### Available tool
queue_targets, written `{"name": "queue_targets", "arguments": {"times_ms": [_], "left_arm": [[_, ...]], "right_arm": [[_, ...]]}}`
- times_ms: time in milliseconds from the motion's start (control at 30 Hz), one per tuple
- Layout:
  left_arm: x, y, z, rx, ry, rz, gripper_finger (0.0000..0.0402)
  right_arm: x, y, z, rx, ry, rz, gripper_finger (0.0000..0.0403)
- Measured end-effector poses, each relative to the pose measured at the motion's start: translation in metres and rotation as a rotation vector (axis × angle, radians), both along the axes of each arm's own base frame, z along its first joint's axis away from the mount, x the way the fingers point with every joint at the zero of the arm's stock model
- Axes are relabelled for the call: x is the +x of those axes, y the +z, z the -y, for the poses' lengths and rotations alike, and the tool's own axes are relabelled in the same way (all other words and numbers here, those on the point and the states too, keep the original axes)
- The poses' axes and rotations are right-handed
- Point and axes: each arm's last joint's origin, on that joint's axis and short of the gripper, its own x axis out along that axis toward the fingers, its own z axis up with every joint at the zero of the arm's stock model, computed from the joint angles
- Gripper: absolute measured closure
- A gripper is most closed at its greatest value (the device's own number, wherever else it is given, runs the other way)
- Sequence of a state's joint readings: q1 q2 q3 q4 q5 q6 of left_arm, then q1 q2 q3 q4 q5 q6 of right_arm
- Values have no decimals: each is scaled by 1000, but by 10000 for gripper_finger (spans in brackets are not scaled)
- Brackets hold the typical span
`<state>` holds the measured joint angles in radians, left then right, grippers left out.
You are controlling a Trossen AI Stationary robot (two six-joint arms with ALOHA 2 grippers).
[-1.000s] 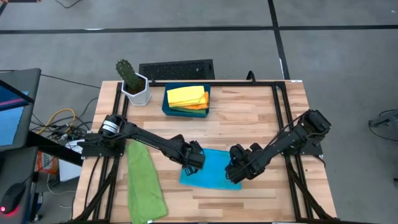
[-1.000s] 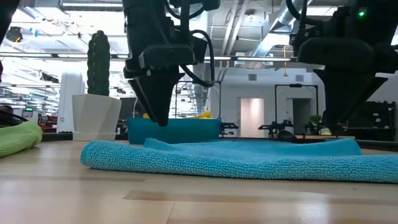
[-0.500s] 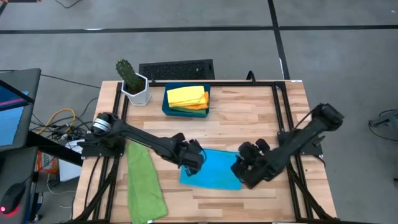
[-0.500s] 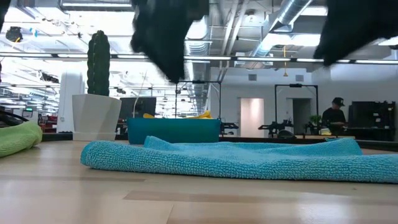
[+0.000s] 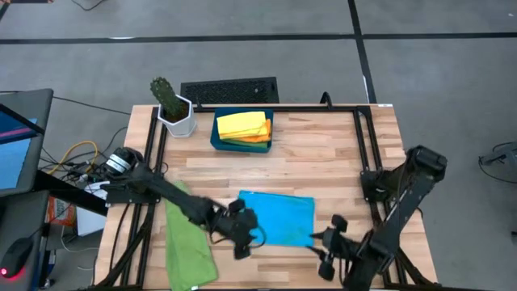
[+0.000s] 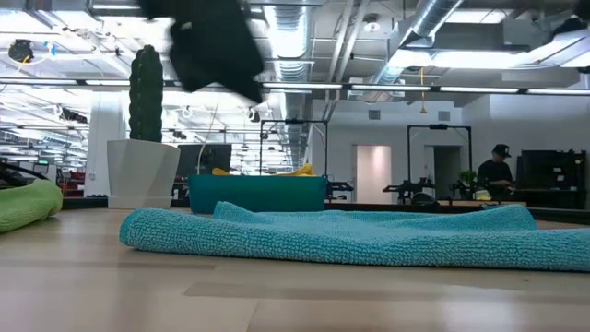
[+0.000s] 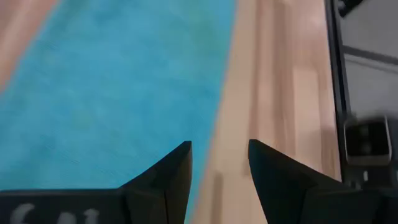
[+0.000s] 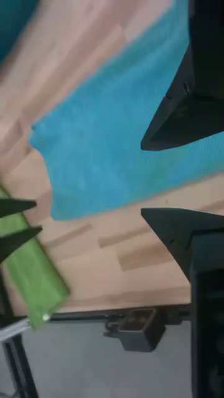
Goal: Fold microfiber towels
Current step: Fold the blue towel
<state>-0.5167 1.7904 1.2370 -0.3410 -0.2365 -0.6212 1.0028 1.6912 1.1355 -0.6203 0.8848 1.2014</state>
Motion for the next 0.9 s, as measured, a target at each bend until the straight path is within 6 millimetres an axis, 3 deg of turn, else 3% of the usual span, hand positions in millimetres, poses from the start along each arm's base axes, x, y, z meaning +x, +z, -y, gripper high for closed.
{"name": "queue_targets", "arguments": {"times_ms": [100,200,567,700,900], "left_arm": [[-17,-24,15,56,23,45,247],[-33,-46,16,91,122,76,247],[-55,-88,10,-2,229,49,265],[-57,-96,12,-33,208,13,269],[-56,-102,18,-103,163,-32,276]], "right_arm": [[7,-21,-10,-4,-4,-3,221],[12,-41,-17,14,-40,2,224],[15,-112,-26,94,-195,-48,259],[21,-127,-28,126,-206,-75,271],[20,-119,-28,158,-200,-84,284]]}}
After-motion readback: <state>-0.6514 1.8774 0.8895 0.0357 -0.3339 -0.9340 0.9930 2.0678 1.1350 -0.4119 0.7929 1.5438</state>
